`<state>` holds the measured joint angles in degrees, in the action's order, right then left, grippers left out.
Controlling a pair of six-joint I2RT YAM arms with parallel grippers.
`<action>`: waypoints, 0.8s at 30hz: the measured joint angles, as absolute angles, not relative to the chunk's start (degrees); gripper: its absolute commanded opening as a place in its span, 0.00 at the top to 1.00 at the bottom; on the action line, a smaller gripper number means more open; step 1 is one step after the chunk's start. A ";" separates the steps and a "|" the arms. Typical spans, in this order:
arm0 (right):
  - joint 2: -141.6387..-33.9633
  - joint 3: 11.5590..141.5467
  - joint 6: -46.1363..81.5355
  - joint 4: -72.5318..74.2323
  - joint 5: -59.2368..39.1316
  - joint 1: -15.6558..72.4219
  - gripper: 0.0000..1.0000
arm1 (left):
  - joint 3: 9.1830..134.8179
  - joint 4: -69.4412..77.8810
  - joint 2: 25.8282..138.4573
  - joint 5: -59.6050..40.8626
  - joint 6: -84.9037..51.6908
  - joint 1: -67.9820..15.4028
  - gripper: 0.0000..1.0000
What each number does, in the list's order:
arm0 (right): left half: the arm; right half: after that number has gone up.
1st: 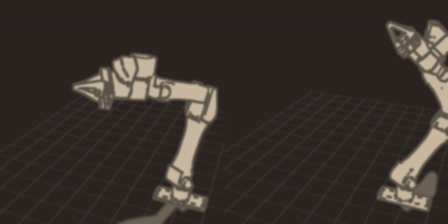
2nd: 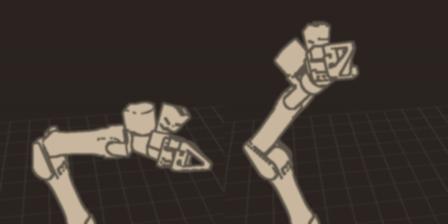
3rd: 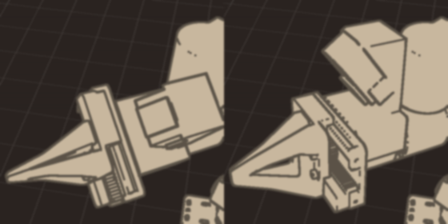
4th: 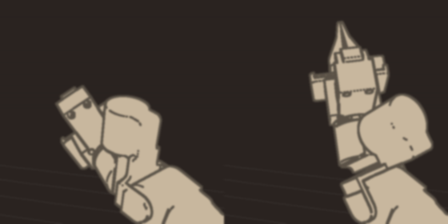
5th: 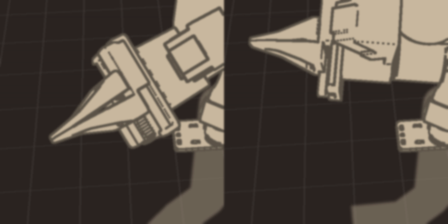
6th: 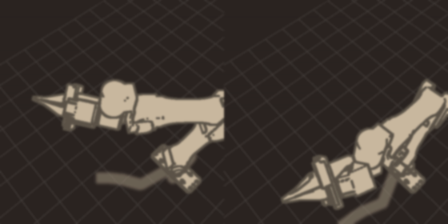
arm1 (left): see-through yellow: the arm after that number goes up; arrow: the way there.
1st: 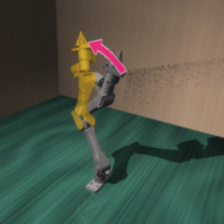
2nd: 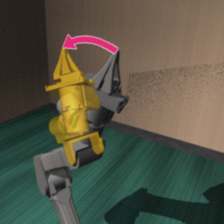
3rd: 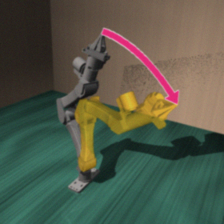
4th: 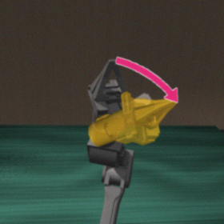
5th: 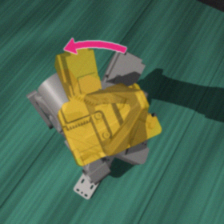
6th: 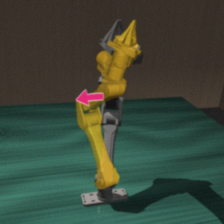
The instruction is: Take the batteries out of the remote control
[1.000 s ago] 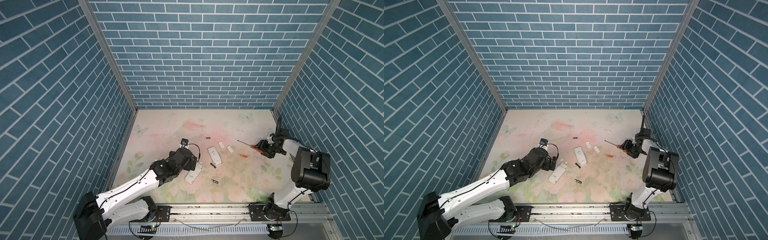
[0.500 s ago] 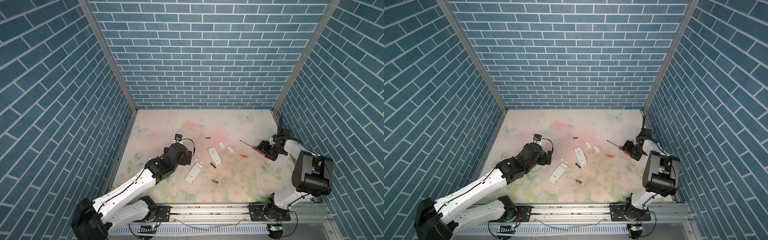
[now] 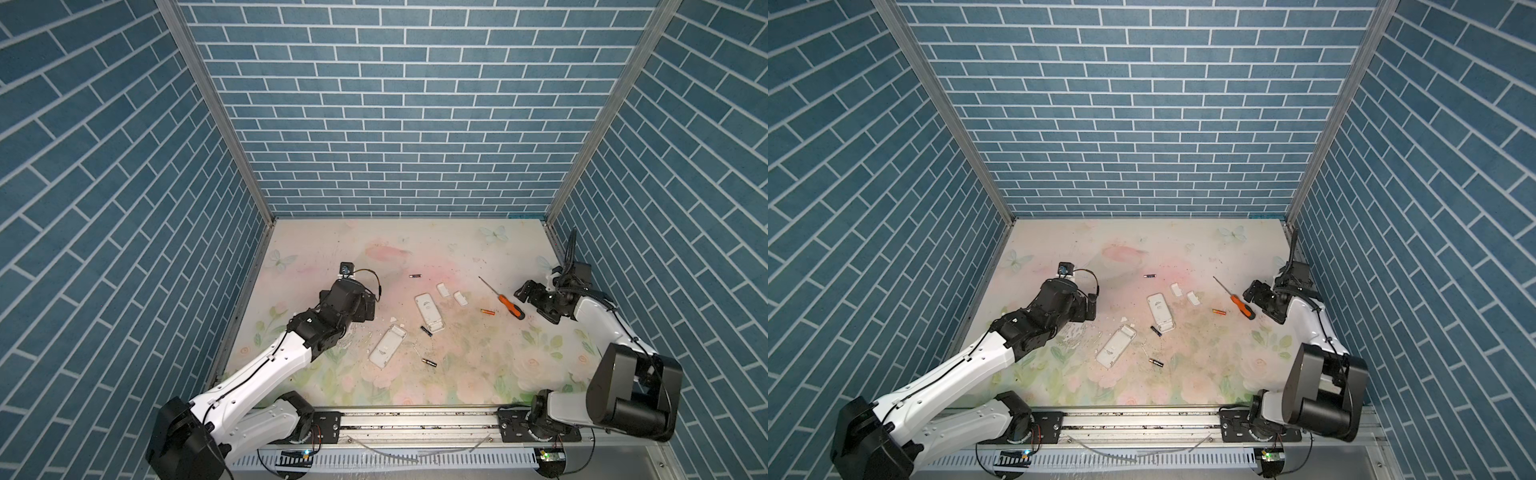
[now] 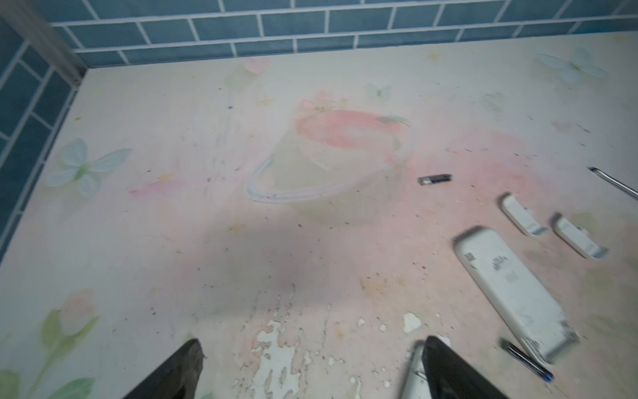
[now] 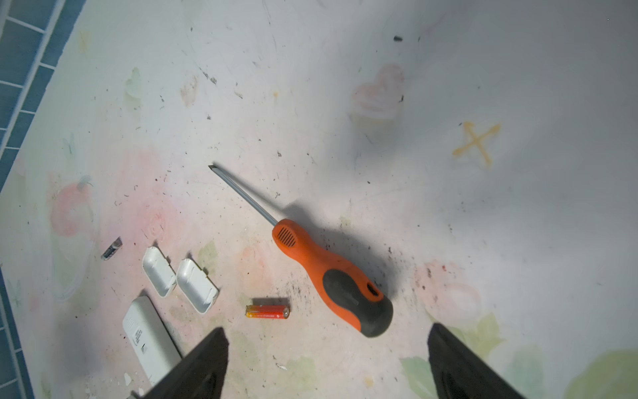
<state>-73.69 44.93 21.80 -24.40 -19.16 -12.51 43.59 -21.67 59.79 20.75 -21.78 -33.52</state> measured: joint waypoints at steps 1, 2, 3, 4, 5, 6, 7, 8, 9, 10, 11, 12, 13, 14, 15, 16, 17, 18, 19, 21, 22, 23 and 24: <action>-70.89 42.68 22.31 -22.17 -18.13 -12.51 0.06 | 43.62 -21.74 59.75 21.65 -21.91 -31.55 0.00; -68.49 40.93 22.59 -20.62 -17.28 -12.51 0.05 | 43.62 -21.71 59.70 22.68 -21.91 -29.89 0.00; -65.65 38.92 22.79 -18.48 -15.99 -12.45 0.03 | 43.64 -21.71 59.57 24.05 -21.87 -27.97 0.00; -62.85 36.86 22.70 -15.64 -14.44 -12.36 0.01 | 43.62 -21.63 59.31 25.47 -21.58 -26.20 0.00; -60.73 35.42 22.74 -13.69 -13.15 -12.32 0.01 | 43.55 -21.37 58.89 26.87 -21.17 -24.80 0.00; -58.43 33.76 22.44 -10.85 -11.64 -12.21 0.01 | 43.29 -20.75 58.19 28.56 -20.60 -23.24 0.00; -56.58 32.27 22.15 -7.94 -10.02 -12.03 0.01 | 42.68 -19.73 57.12 30.33 -19.68 -21.65 0.00; -55.64 31.27 21.89 -5.48 -8.71 -11.97 0.01 | 41.82 -18.41 56.14 31.57 -18.85 -20.40 0.00; -55.09 30.41 21.37 -3.16 -7.42 -11.84 0.01 | 40.38 -16.40 54.89 32.73 -17.89 -18.96 0.00; -55.09 29.87 20.73 -1.02 -6.13 -11.60 0.01 | 38.13 -13.67 53.47 33.67 -16.67 -17.32 0.00; -55.53 29.61 20.40 0.54 -5.13 -11.38 0.01 | 36.29 -11.68 52.56 34.11 -15.64 -16.10 0.00; -56.31 29.52 19.90 2.22 -4.19 -11.14 0.01 | 33.47 -8.84 51.62 34.57 -14.17 -14.46 0.00; -57.32 29.45 19.38 3.88 -3.31 -10.85 0.01 | 30.70 -5.56 51.18 34.68 -12.75 -13.15 0.00; -58.39 29.23 19.03 5.80 -2.48 -10.46 0.01 | 28.12 -2.35 51.09 34.57 -11.42 -12.16 0.01; -59.53 28.77 18.79 8.05 -1.54 -9.87 0.01 | 25.23 1.28 51.33 34.26 -9.93 -11.27 0.00; -60.77 28.08 18.15 10.57 -0.43 -8.95 0.01 | 22.22 5.26 52.05 33.52 -8.51 -10.35 0.00; -61.91 27.42 17.52 12.53 0.64 -7.90 0.01 | 20.29 8.12 52.95 32.86 -7.60 -9.80 0.00; -63.35 26.72 16.56 14.74 1.91 -6.42 0.01 | 18.02 12.14 54.54 31.62 -6.42 -9.15 0.00; -64.99 26.22 15.42 17.04 3.18 -4.64 0.01 | 16.56 15.64 56.34 30.55 -5.58 -8.62 0.00; -68.31 25.89 13.37 20.58 4.86 -1.93 0.01 | 15.11 22.52 60.97 28.34 -4.05 -7.70 0.00; -70.04 25.89 12.16 22.20 5.82 -0.60 0.01 | 15.07 25.71 63.64 27.46 -3.46 -7.31 0.00; -71.40 25.87 11.05 23.44 6.59 0.34 0.01 | 15.11 28.60 65.89 26.72 -2.98 -6.96 0.00; -72.60 25.82 9.91 24.88 7.42 0.99 0.01 | 15.16 32.05 68.66 25.56 -2.35 -6.35 0.00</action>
